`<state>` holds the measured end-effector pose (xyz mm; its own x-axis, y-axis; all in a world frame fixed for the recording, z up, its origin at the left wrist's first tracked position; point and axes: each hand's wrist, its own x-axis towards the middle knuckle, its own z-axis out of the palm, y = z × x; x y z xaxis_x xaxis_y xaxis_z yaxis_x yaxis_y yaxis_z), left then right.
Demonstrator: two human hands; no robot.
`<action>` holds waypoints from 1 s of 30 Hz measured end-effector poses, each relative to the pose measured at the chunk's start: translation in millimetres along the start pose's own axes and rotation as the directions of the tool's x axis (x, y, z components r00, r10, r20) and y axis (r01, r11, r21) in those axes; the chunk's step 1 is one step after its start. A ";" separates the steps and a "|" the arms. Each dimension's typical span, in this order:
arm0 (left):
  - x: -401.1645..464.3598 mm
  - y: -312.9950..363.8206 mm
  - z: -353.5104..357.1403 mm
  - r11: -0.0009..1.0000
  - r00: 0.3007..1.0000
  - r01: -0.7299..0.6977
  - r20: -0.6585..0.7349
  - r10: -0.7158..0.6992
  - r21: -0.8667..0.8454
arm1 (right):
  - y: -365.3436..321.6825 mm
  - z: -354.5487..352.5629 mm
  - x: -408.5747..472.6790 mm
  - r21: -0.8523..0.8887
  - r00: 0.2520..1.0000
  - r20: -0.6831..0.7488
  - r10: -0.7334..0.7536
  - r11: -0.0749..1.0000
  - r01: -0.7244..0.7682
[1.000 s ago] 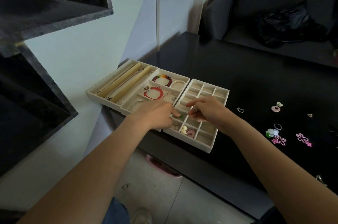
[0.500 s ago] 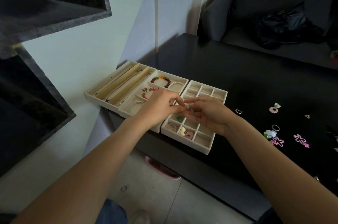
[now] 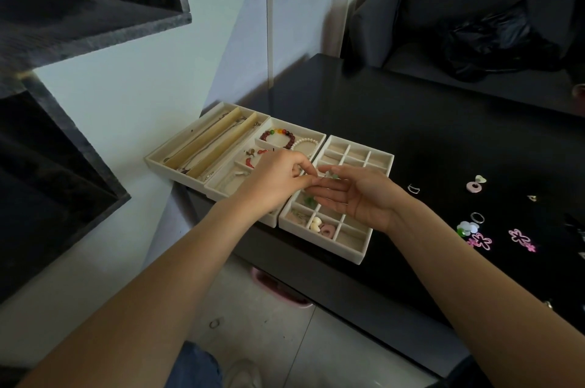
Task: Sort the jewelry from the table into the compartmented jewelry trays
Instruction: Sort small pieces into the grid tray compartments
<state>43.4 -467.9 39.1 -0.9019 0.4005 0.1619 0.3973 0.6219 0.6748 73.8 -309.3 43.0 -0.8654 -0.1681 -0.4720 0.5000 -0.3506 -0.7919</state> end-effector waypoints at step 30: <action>-0.6 -11.2 -13.3 0.992 0.991 0.088 -0.090 -0.096 -0.089 | -2.7 5.1 -0.6 -0.463 0.941 -0.095 -0.325 0.851 0.247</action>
<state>37.2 -484.0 41.0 -0.9476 0.2761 0.1605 0.2994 0.5926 0.7478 72.8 -312.9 47.3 -0.9736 0.0429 -0.2240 0.2270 0.0866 -0.9700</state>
